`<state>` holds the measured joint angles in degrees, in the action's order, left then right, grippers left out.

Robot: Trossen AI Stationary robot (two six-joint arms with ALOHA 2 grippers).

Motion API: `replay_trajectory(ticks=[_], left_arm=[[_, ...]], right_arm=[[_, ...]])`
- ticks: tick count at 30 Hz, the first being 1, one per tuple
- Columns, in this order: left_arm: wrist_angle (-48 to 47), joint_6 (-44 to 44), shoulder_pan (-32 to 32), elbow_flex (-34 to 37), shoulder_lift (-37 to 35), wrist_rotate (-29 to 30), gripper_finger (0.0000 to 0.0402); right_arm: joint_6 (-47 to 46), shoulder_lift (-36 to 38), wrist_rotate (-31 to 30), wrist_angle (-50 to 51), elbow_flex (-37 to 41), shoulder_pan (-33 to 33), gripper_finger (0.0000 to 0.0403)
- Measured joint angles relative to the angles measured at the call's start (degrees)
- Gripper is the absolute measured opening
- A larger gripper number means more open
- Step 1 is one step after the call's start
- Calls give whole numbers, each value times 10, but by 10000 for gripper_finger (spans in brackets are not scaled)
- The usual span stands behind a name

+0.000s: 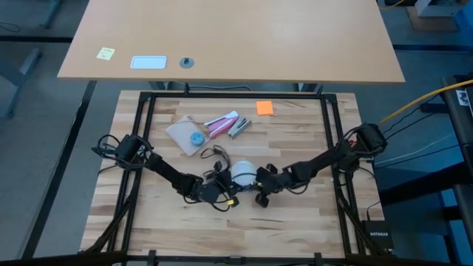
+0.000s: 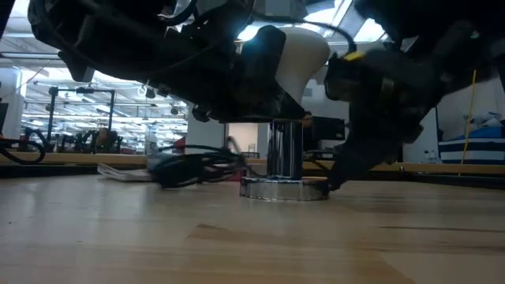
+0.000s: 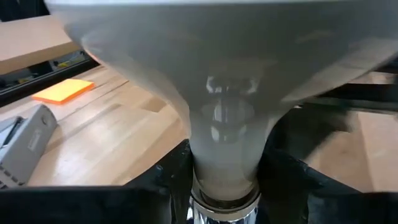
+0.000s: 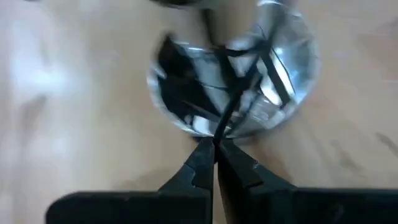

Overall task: Screw lightbulb
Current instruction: Remove the white lightbulb from the silver desk lamp

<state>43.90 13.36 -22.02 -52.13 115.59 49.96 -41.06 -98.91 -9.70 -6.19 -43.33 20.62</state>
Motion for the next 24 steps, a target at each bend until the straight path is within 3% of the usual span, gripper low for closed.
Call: replay_trajectory(ticks=[9,13,24], left_arm=[[1,0,4,0,-1,7,141],[2,0,4,0,-1,9,141],[-2,-5,5,1,-1,8,141]], right_arm=[[-35,-28,-98,-117,-1,46,12],[5,-33,-104,-129,-2,45,25],[72,-32,-111,-146,-5,46,159]])
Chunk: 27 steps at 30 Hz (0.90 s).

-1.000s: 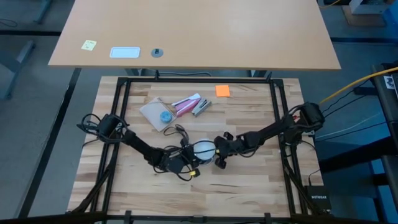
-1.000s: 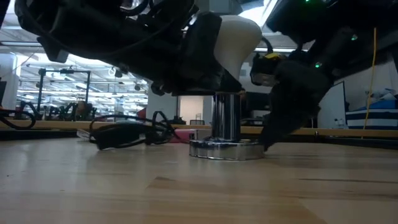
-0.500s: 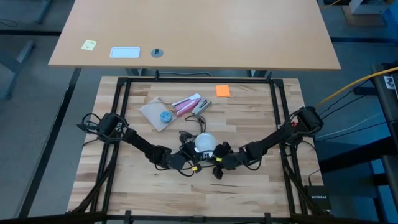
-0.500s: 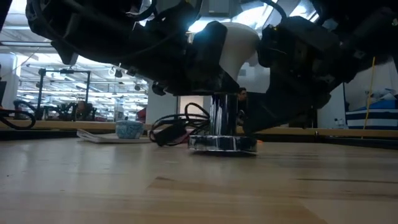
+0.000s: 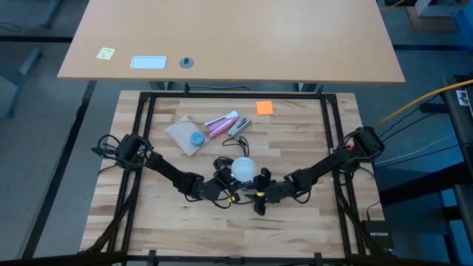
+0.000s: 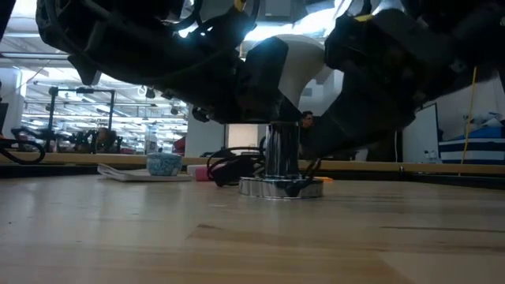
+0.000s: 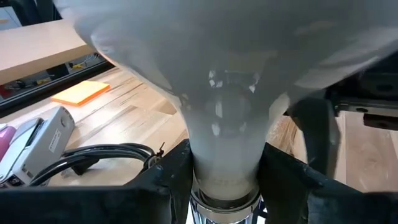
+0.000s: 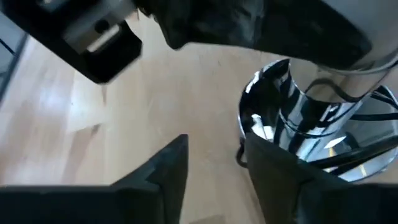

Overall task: Screw lightbulb
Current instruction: Remove the white lightbulb from the silver desk lamp

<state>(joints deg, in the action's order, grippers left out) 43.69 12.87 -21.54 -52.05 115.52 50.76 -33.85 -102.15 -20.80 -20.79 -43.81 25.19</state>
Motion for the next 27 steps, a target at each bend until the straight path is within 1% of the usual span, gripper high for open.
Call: replay_trajectory(ticks=[2,4,8,14,17,19,21,27], left_arm=[[0,0,-2,0,0,0,141],[0,0,-6,0,0,-1,141],[1,-11,-17,0,0,-1,141],[2,-15,-33,0,0,-6,141],[2,-15,-38,0,0,-5,141],[2,-13,-41,0,0,-6,141],[2,-12,-44,0,0,-7,141],[2,-11,-47,0,0,-7,141]], right_arm=[[13,0,-3,10,0,0,174],[26,4,-8,25,0,-2,179],[48,28,-6,71,0,-16,181],[102,97,-7,164,1,-45,181],[108,114,-13,213,1,-62,181],[108,115,-15,219,1,-74,182],[107,110,-4,215,1,-90,182],[58,88,22,202,1,-136,182]])
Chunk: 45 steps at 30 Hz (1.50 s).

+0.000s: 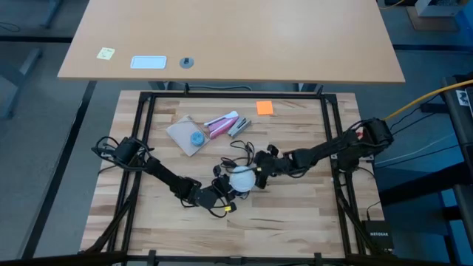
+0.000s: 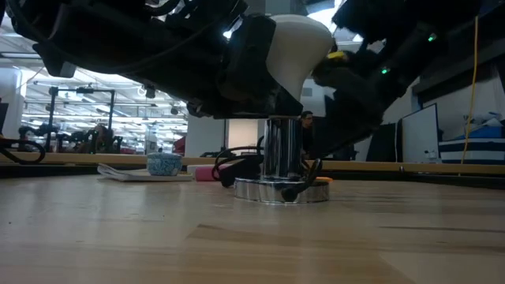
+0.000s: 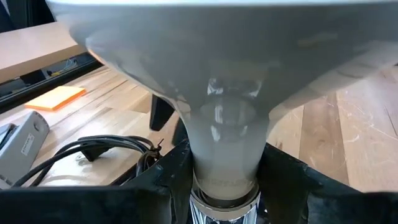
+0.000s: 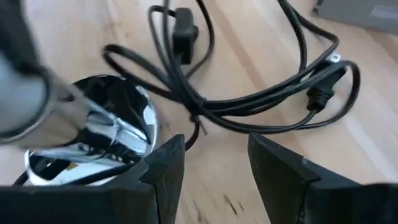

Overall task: Screw lightbulb
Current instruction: Remove the white lightbulb from the silver desk lamp

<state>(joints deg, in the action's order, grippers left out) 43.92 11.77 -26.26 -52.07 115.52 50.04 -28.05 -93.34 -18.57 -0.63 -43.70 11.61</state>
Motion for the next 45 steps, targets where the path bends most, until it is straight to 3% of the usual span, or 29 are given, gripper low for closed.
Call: replay_trajectory(ticks=[6,17,25,34,45], left_arm=[[1,-2,0,0,0,0,141],[2,-2,0,0,0,1,141],[-2,-4,-3,0,0,2,141],[-10,-3,-10,-1,0,4,141],[-11,-2,-16,-1,0,-3,141]], right_arm=[[-16,-16,52,-47,1,-17,182],[-13,-47,33,-93,1,-16,182],[173,-45,18,-148,0,-15,182],[369,-27,22,-140,0,-16,182],[508,-29,51,-91,0,-24,182]])
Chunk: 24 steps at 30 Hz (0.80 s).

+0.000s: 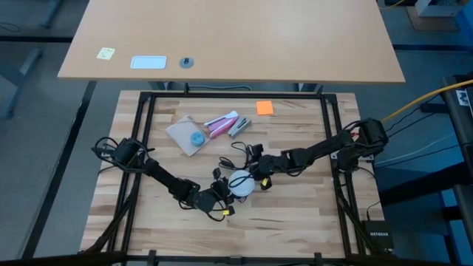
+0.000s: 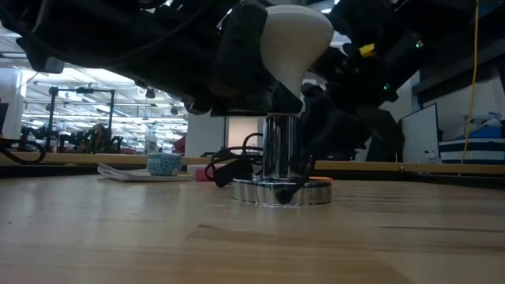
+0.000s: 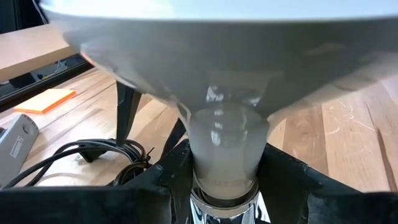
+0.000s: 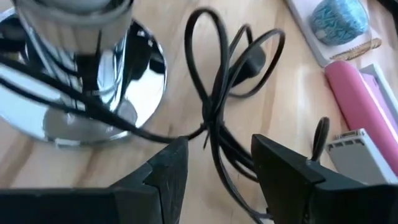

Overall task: Screw lightbulb
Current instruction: Remove the white lightbulb from the silver desk lamp

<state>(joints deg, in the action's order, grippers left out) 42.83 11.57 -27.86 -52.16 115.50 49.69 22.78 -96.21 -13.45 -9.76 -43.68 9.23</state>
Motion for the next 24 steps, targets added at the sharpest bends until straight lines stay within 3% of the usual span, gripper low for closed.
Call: replay_trajectory(ticks=[10,18,21,24], left_arm=[[0,3,1,0,0,-1,141],[1,2,2,1,0,-2,141],[1,4,1,1,0,-1,141],[1,4,2,1,0,-1,141]], right_arm=[[39,-26,-45,-11,0,0,182],[63,-74,-35,-45,-10,0,180],[51,-79,-36,-38,-16,0,160],[49,-79,-41,-36,-16,1,114]])
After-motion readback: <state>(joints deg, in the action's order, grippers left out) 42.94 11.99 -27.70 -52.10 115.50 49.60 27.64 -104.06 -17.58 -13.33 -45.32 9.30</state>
